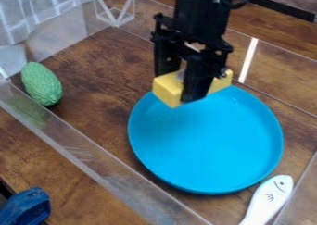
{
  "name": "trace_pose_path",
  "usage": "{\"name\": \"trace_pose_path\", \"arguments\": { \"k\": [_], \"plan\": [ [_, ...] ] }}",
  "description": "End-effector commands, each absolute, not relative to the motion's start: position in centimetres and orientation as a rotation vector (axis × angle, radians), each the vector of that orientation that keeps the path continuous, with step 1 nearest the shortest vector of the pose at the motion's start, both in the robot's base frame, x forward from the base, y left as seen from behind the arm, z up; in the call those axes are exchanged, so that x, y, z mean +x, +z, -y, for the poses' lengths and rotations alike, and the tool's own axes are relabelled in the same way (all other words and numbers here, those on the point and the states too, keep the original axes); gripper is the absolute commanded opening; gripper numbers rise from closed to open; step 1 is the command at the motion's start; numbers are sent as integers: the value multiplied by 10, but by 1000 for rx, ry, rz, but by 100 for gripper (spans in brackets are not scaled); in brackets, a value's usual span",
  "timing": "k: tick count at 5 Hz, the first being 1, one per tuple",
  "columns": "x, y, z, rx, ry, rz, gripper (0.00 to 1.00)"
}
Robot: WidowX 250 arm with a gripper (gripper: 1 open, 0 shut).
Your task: Put the yellow brick in the blue tray
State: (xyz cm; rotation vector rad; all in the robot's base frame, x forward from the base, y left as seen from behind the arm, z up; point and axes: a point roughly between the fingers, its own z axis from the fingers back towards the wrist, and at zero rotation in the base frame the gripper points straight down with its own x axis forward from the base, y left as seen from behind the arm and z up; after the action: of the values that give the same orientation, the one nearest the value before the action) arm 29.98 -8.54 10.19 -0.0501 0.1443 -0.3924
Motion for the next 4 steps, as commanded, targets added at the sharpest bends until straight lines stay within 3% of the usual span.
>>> {"name": "trace_pose_path", "arguments": {
  "k": [1, 4],
  "plan": [
    [311, 113, 94, -51, -389, -97, 0],
    [312, 99, 109, -72, -299, -113, 0]
  ]
}}
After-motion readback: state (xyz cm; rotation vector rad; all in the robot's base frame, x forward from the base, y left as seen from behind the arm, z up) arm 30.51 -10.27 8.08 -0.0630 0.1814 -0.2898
